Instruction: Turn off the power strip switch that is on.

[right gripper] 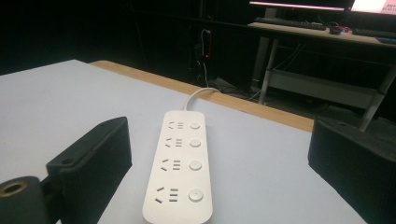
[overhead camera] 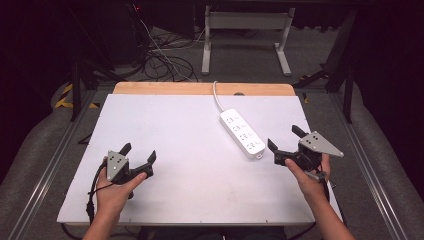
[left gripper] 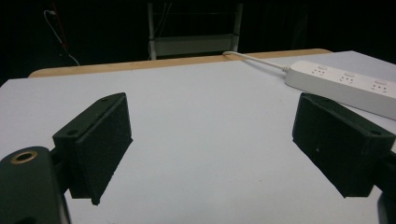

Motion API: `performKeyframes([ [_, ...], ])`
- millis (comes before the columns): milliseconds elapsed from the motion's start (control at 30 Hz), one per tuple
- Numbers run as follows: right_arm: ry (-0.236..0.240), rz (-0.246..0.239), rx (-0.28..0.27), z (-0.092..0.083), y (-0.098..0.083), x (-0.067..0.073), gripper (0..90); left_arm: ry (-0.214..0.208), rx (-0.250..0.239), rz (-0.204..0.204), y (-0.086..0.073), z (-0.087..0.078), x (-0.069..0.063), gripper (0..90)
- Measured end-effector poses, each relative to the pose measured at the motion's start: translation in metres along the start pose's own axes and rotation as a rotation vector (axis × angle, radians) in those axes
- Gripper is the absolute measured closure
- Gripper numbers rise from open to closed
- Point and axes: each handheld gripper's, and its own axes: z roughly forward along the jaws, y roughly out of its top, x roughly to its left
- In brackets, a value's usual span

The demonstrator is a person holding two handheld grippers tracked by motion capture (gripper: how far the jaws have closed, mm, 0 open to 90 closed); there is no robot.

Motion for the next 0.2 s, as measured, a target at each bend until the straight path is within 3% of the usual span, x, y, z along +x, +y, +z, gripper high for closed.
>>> performKeyframes([
  [200, -0.003, 0.006, 0.003, 0.0002, -0.0008, -0.0016, 6.7, -0.002, 0.003, 0.000, -0.0004, 0.0013, -0.0002, 12.2],
])
